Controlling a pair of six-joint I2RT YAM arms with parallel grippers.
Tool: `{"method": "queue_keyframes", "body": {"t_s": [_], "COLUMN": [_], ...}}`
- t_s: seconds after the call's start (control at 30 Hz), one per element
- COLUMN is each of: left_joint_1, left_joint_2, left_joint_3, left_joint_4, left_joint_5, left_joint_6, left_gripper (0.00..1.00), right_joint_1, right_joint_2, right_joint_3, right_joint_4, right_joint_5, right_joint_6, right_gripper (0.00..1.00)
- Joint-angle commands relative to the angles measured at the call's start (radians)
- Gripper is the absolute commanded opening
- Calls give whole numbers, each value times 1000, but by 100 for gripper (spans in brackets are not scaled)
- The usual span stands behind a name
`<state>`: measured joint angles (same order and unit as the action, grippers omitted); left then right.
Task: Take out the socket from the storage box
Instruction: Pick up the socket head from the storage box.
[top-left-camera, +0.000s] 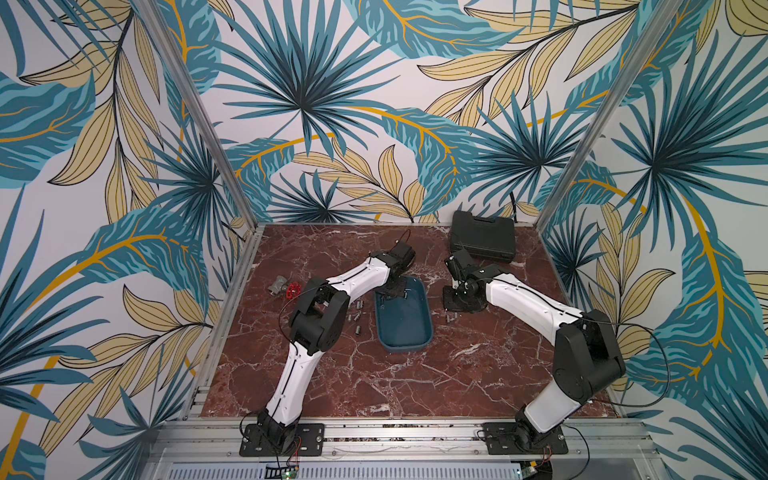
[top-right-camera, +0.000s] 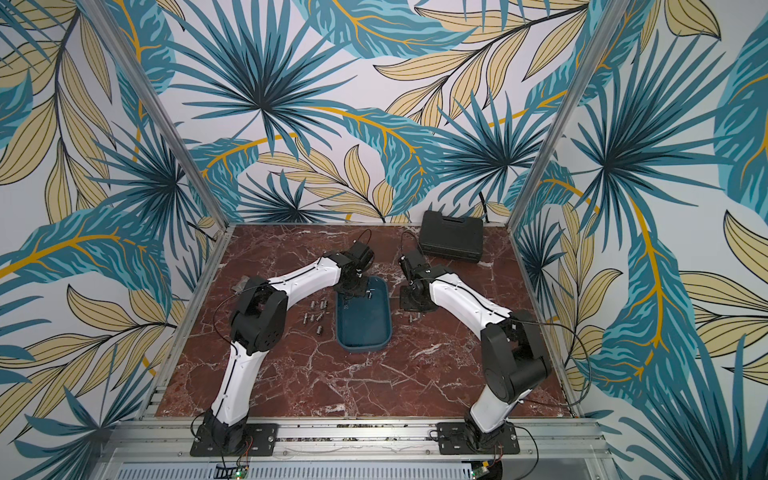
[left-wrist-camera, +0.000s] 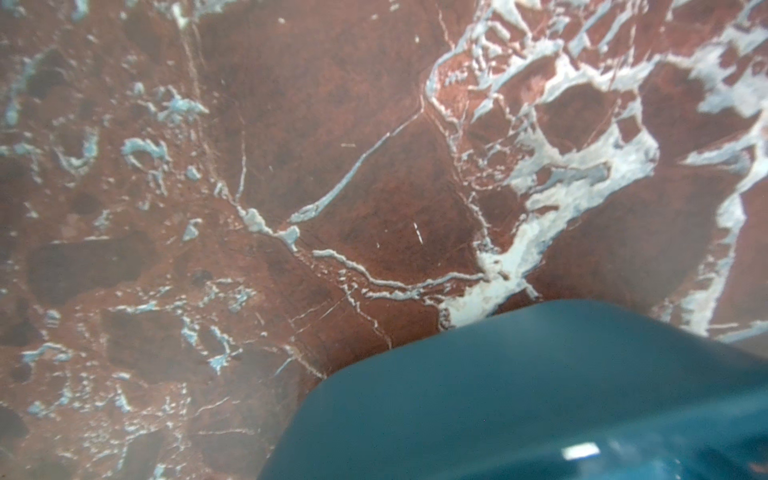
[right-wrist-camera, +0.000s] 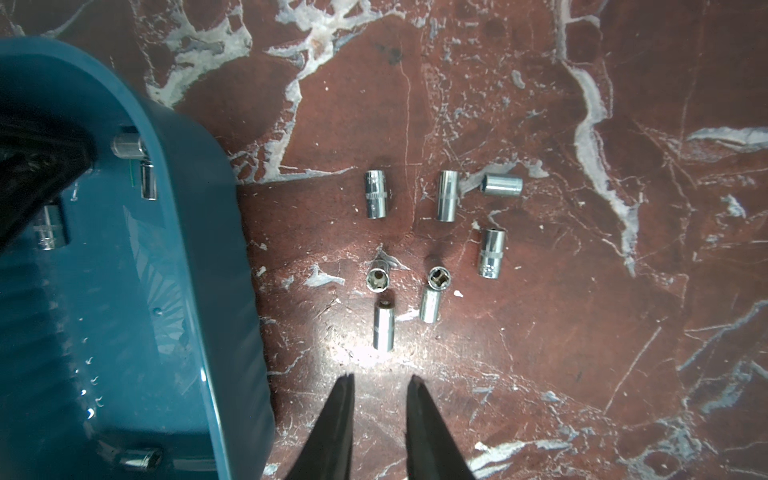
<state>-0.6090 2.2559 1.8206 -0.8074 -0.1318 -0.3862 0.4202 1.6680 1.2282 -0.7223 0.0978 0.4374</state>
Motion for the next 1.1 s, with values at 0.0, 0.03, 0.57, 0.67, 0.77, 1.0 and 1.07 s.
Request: {"method": "queue_keyframes", "body": {"t_s": [0.0, 0.03, 0.57, 0.67, 0.77, 1.0, 1.07], "left_joint_1": [-6, -6, 44, 80, 112, 145, 146], "left_joint_2": [-10, -17, -355, -466, -558, -682, -688], "left_joint_3": [22, 19, -167, -305, -439, -713, -761], "left_joint_4": [19, 20, 56, 44, 38, 94, 123], "left_joint_5": [1, 0, 9, -10, -22, 26, 47], "left_joint_6": [8, 8, 33, 25, 8, -89, -117], "left_gripper": [16, 15, 16, 16, 17, 17, 17], "right_joint_1": [0, 1, 0, 0, -1, -1, -1], "right_joint_2": [-5, -7, 1, 10, 26, 44, 47], "right_joint_3": [-21, -20, 8, 14, 24, 30, 28], "right_joint_4": [3, 1, -13, -12, -14, -2, -4], "right_joint_5": [16, 16, 20, 18, 6, -14, -13], "right_joint_6": [10, 9, -6, -9, -12, -7, -9], "right_gripper": [25, 25, 25, 25, 25, 25, 25]}}
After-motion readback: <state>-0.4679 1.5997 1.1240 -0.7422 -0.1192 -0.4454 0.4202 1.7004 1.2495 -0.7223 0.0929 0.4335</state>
